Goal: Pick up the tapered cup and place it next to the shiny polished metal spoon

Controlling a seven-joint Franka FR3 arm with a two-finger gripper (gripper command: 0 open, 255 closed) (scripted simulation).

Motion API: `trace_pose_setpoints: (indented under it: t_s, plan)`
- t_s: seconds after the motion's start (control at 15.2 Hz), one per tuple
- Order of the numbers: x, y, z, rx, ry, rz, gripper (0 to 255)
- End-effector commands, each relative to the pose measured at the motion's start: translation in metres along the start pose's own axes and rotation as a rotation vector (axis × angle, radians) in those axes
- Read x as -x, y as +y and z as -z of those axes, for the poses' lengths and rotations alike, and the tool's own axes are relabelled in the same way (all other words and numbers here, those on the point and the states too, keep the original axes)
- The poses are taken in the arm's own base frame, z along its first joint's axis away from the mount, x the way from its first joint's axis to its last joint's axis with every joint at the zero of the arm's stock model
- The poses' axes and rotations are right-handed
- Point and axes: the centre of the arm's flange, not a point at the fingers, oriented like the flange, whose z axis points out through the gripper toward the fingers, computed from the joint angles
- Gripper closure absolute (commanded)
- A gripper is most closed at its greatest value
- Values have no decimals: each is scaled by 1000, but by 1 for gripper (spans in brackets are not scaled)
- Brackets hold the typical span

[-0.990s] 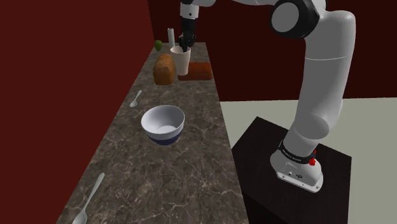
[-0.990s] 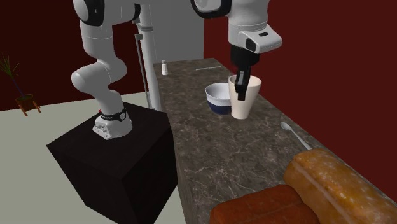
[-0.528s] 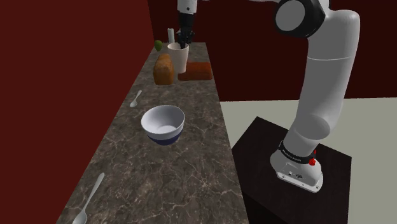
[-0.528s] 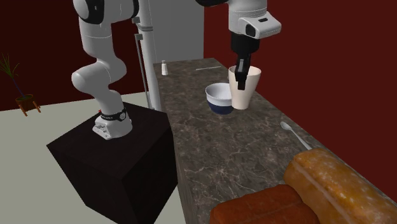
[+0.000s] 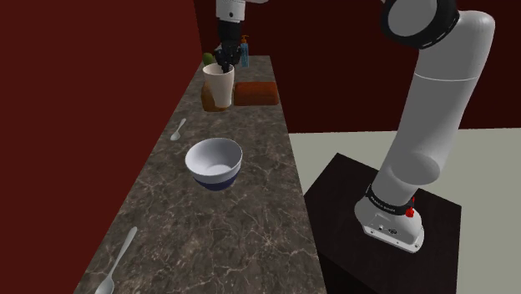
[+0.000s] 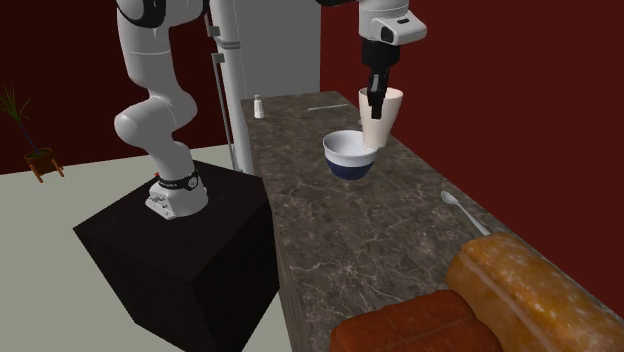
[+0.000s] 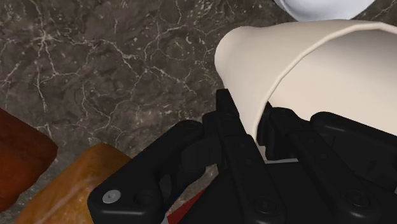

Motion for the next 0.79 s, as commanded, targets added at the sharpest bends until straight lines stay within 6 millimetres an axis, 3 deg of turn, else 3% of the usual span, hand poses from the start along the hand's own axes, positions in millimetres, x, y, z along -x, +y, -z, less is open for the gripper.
trace_pose_setpoints:
  t_s: [0.0,0.73]
  plan:
    - [7,-24,-6,0,1,-1,255]
    - [42,-163,-26,0,1,-1,255]
